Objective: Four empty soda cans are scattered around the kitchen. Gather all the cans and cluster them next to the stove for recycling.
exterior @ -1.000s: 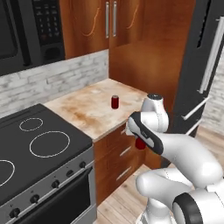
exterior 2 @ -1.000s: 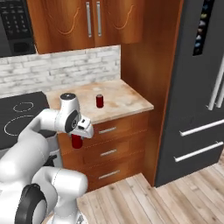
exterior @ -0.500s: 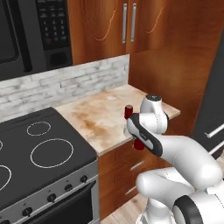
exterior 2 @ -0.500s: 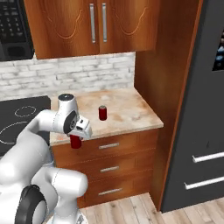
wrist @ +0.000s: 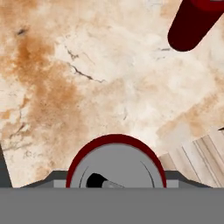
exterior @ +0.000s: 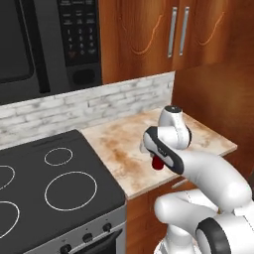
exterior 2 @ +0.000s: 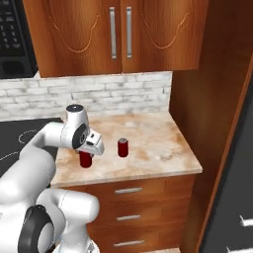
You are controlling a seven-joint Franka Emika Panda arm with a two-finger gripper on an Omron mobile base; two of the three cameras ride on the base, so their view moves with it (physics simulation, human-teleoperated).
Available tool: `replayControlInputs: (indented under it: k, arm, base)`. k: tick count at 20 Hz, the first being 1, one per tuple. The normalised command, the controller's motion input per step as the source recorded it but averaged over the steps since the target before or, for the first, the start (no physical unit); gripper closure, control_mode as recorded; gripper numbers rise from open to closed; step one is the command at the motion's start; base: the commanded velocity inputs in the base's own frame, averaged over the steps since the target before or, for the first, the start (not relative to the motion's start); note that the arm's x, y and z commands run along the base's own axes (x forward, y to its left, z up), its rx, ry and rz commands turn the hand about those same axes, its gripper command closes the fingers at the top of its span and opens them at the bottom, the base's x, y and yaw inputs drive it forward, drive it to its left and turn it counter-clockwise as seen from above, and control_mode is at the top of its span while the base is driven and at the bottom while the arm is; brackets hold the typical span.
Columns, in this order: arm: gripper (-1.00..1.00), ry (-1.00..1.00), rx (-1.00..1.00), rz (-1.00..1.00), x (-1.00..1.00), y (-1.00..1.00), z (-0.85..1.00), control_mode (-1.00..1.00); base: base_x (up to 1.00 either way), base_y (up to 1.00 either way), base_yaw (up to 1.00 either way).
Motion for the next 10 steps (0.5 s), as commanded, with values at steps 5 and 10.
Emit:
replayControlInputs:
  k: [5,10]
  arm:
    - [1.0,0.0,0.0,0.0,0.0,0.0,0.0,1.0]
    - [1.0,0.01,0.02,0.13,0.29,0.0,-0.05,-1.0]
  base:
    - [0.19,0.08,0.46]
    - [0.21,0.0,0.27]
